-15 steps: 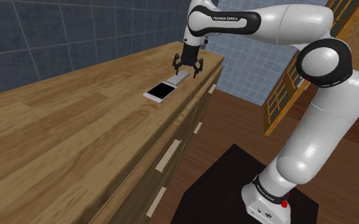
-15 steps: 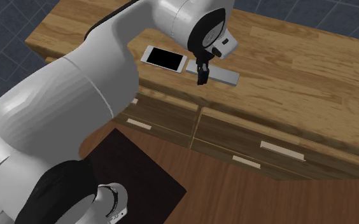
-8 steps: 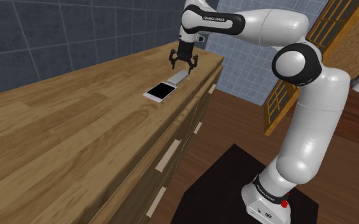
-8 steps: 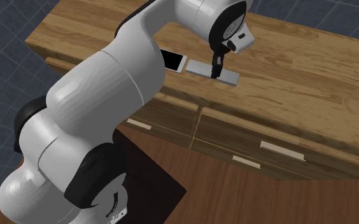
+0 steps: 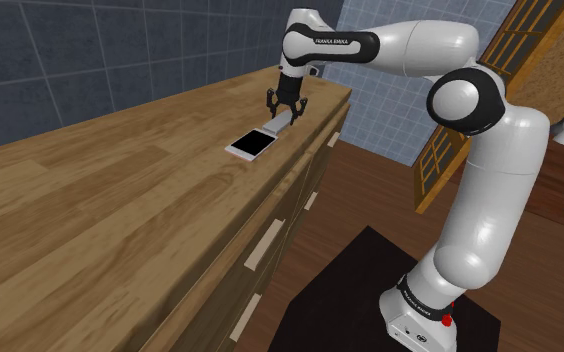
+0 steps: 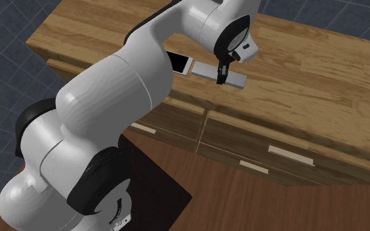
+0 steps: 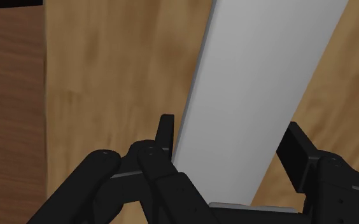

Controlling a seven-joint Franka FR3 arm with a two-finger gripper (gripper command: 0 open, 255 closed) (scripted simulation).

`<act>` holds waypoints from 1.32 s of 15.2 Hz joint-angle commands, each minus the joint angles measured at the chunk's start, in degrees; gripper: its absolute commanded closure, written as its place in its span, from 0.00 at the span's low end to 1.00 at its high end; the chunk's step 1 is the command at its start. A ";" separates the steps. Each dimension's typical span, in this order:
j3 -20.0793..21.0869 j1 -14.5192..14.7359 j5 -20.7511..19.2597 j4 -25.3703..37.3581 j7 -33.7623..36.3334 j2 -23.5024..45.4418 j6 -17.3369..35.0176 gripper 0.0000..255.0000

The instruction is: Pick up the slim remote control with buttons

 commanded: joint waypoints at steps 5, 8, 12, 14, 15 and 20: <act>-0.02 -0.04 0.00 -0.21 -0.05 0.01 0.20 1.00; -0.02 -0.05 0.01 -0.24 -0.06 -0.02 0.19 1.00; 0.01 0.04 0.01 2.19 -0.03 0.00 -2.22 1.00; 0.02 0.06 0.01 3.85 -0.06 0.08 -3.80 1.00; 0.02 0.07 0.01 4.71 -0.07 0.14 -4.60 1.00; 0.03 0.14 0.00 9.45 -0.14 0.73 -8.74 1.00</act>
